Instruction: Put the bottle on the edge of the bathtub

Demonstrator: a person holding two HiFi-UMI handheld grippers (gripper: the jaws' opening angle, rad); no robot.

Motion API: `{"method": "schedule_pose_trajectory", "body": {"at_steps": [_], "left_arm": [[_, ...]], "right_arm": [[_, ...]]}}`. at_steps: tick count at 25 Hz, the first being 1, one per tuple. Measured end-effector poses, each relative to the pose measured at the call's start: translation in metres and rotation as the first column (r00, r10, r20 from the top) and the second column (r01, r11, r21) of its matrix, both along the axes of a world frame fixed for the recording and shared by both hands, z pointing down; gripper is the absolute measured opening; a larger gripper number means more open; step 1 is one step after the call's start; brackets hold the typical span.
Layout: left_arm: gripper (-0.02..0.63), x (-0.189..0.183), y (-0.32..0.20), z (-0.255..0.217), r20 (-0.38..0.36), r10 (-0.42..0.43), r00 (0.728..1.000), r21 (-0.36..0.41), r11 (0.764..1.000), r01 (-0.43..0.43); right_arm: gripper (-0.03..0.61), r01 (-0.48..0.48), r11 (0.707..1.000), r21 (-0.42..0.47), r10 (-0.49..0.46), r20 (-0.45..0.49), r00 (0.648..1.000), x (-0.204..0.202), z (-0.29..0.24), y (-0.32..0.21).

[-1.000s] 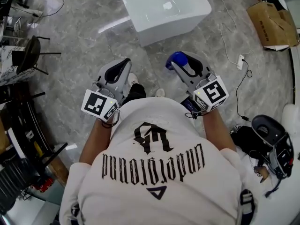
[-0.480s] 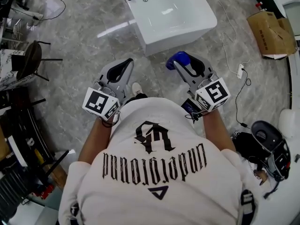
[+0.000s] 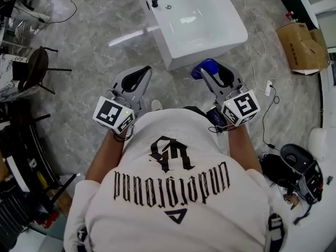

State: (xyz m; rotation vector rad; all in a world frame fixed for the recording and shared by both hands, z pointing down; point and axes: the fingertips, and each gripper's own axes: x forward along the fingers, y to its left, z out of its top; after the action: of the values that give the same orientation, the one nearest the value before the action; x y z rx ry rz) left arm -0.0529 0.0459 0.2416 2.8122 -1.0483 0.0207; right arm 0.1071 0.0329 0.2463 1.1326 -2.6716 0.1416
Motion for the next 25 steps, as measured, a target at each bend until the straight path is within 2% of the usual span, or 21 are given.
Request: {"method": "schedule_pose_trajectory", "body": {"at_steps": [4,12,25], "left_arm": [[0.015,-0.015,-0.004,0.003,-0.004,-0.003,1.0,-0.012,1.0,0.003],[0.015,-0.019,-0.016,0.01,0.009,-0.008,1.0,-0.026,1.0,0.008],[0.015,-0.029,-0.073,0.029,0.054,-0.079,0.995,-0.074,0.994,0.083]], "right_arm": [[0.155,0.001,1.0,0.001,-0.001,0.0,1.0,-0.013,-0.002,-0.006],[0.155,0.011,1.0,-0.001,-0.011,-0.002,1.0,-0.016,0.004,-0.025],[0.155,0.078,0.997,-0.023,-0.077,0.011,0.997,-0.031,0.024,-0.106]]}}
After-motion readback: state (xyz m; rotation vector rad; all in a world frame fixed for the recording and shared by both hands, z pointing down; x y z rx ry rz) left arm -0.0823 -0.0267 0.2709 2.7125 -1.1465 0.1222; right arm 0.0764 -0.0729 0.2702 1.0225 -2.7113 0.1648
